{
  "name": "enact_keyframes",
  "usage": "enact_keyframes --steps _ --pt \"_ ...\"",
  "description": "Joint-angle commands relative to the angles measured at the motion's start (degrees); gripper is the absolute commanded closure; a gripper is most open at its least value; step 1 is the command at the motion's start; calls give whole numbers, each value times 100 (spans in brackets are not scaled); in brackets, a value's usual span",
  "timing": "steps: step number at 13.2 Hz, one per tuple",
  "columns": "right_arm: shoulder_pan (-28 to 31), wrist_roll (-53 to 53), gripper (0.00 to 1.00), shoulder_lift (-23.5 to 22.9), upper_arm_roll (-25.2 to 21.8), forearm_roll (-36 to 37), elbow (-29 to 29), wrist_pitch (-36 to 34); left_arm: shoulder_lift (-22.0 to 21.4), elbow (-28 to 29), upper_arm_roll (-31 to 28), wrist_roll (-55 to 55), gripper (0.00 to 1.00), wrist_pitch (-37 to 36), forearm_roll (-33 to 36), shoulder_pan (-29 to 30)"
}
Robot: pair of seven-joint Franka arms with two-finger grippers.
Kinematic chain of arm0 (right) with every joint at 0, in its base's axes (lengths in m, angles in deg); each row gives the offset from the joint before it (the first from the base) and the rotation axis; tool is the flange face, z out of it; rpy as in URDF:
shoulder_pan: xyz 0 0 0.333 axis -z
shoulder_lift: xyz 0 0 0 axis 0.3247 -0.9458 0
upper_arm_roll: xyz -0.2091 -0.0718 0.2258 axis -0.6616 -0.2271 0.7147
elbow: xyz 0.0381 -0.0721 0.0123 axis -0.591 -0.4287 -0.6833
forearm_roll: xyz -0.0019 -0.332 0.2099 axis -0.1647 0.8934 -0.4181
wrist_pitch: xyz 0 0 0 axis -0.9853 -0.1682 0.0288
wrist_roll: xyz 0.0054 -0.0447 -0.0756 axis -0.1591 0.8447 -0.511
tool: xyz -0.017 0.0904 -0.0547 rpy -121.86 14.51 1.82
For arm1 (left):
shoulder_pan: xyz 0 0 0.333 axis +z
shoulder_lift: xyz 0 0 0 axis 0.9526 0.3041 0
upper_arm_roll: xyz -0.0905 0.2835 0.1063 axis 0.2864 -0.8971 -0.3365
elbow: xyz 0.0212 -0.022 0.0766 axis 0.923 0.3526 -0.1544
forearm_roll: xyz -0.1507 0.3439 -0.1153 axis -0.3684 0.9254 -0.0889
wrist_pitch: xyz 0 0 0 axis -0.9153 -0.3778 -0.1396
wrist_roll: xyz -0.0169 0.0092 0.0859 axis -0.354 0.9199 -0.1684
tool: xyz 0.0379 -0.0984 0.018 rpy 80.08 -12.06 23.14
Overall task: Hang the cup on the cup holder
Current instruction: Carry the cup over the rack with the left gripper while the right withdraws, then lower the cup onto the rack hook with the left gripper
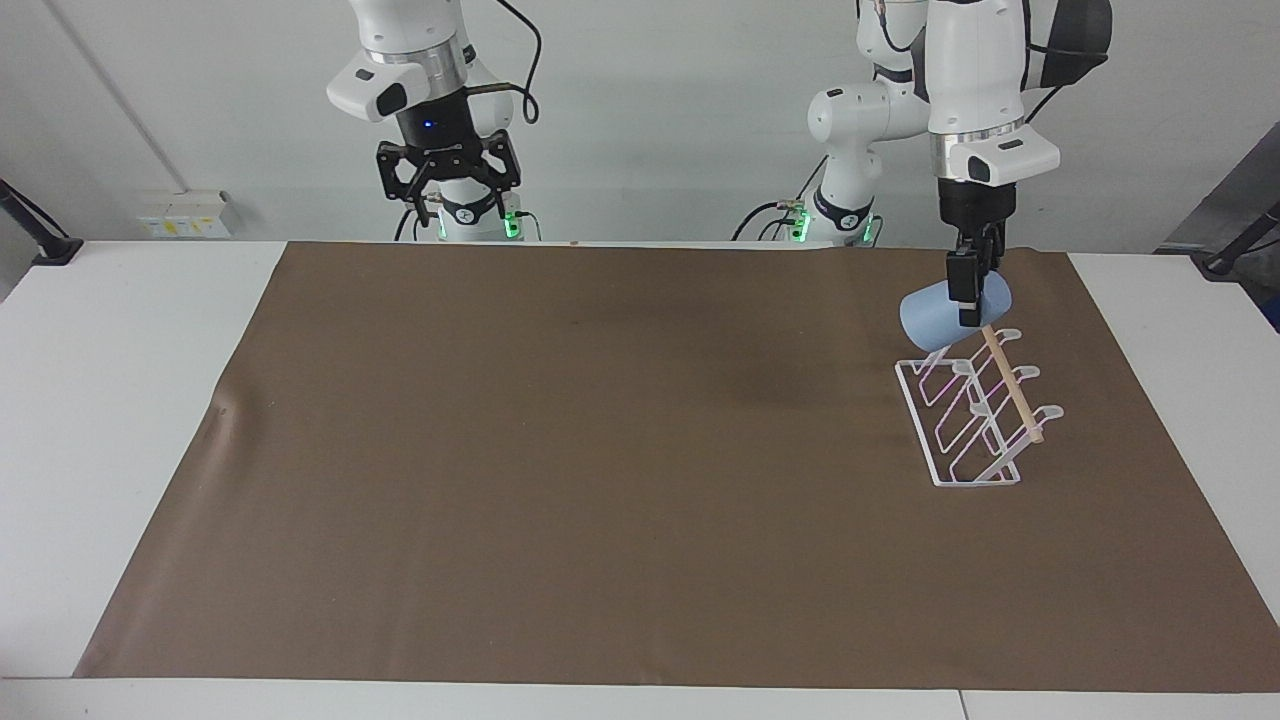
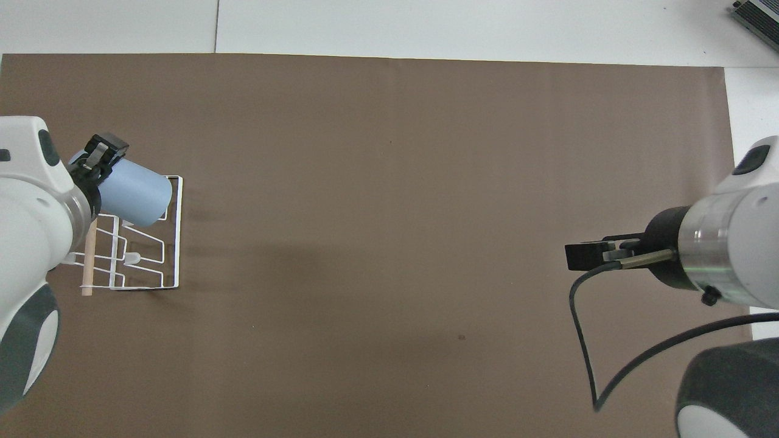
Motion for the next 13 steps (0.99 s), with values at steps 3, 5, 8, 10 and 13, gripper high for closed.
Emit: enact_keyframes --steps 3,5,8,10,13 --pt "411 -158 0 454 43 94 -737 24 539 102 1 -131 100 655 928 298" --pt "561 -193 0 498 8 86 -869 6 574 268 1 -131 100 962 1033 466" --pt "579 -210 0 499 -185 86 -896 -29 574 515 1 -114 100 1209 1218 562" --pt "579 -202 0 481 -229 68 -861 -47 583 611 1 -105 100 1349 1411 650" --pt "570 -193 0 490 -238 7 -642 -47 618 779 1 78 100 1578 1526 677"
